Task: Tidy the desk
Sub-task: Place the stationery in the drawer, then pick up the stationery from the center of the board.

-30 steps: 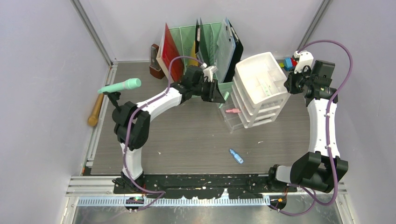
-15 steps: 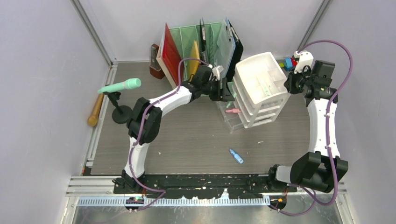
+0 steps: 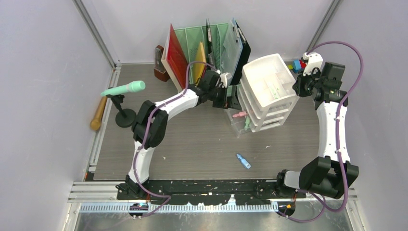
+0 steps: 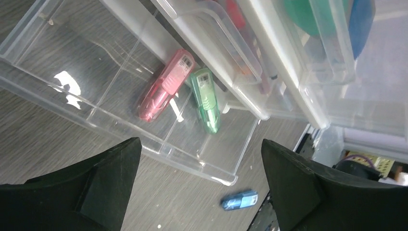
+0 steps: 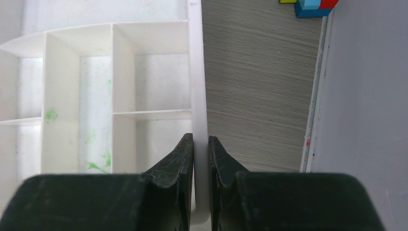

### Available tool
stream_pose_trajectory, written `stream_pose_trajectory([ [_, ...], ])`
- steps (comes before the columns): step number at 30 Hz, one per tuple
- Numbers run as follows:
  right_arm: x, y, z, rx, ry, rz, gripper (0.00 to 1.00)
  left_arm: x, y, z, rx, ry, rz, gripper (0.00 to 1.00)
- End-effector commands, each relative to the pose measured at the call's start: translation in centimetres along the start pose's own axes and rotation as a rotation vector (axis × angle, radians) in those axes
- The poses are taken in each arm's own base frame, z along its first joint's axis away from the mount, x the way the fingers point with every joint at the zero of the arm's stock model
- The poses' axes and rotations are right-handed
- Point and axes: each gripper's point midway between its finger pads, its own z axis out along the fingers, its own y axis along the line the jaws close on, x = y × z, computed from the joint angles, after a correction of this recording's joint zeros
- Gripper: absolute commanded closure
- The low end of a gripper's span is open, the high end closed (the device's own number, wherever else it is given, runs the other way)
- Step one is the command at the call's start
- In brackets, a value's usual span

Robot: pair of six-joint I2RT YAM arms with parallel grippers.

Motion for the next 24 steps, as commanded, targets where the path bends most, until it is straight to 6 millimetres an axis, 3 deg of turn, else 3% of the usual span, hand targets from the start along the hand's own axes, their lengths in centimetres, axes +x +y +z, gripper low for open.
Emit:
stream_pose_trajectory([
  [1, 5.1, 2.9, 1.2, -0.116, 0.166, 0.086, 1.00, -3.0, -3.4, -4.8, 0.010, -0.094, 0.227, 0.00],
  [8, 5.3, 2.9, 1.4, -0.115, 0.172, 0.090, 1.00, -2.2, -5.3, -8.9, -0.038, -0.128, 0.571, 0.00],
  [10, 5.3, 2.8, 1.5, -0.114, 0.175, 0.091, 1.00, -0.8, -6.4, -9.7, -0.030, -0.114, 0.714, 0.00],
  [14, 5.3, 2.8, 1.4, -0.111, 0.173, 0.090, 1.00, 3.8, -9.1, -11.3, 0.067, 0.007, 1.016, 0.00],
  [16, 5.1, 2.7, 1.4, -0.107, 0.169, 0.087, 0.99, 5.1, -9.4, -11.9, 0.089, 0.053, 1.038, 0.00],
  [24, 4.6, 2.6, 1.1, -0.099, 0.154, 0.078, 1.00, 6.4, -7.8, -11.7, -0.006, 0.192, 1.006, 0.00],
])
